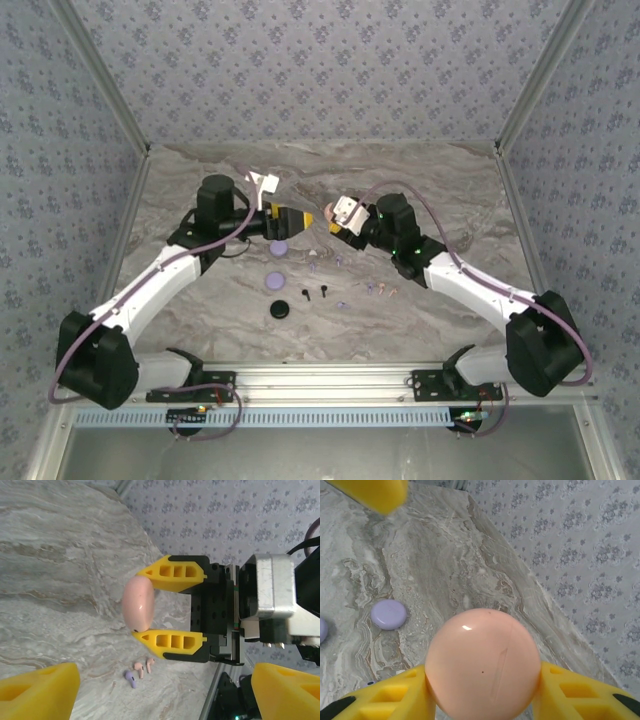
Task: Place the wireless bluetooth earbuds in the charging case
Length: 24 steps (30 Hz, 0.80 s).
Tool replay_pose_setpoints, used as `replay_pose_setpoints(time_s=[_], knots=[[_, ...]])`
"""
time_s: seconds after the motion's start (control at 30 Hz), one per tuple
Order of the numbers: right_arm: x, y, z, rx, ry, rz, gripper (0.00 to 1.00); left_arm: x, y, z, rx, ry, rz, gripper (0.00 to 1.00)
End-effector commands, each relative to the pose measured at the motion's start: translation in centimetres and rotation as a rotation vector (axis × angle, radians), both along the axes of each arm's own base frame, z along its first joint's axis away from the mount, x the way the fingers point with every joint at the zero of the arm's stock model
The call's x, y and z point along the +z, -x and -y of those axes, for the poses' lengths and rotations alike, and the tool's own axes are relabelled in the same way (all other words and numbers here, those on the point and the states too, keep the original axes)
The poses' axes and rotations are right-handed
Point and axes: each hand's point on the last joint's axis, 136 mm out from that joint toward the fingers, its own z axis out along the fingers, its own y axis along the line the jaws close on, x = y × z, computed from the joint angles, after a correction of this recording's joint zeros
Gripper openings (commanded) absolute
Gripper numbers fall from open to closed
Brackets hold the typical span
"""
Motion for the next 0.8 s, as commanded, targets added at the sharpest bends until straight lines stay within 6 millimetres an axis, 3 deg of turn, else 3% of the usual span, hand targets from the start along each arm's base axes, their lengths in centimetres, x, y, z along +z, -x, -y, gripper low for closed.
replay_pose_setpoints(time_s=[0.0,0.23,0.37,0.6,0.77], knots=[[1.3,0.9,-0.8,0.05,-0.004,0.042,0.48,1.1,0.0,1.2,-0.05,0.008,0.038,0.86],[1.8,2.0,-1.7,0.092,-0.013,0.044,0.48,0.0,-1.0,2.4,-0.049,0.007,0.013,0.78],[2.1,2.4,-1.9,0.105,-0.012,0.046,0.48,-0.6,-1.4,2.9,-0.06,-0.003,-0.007,0.68],[2.1,2.8,-2.3,0.121,-0.01,0.042,0.49,-1.1,-1.1,3.9,-0.104,0.001,-0.028,0.57],[2.1,2.9,-2.4,0.125,-0.006,0.038,0.49,-1.4,-0.8,4.5,-0.135,0.004,-0.04,0.42]])
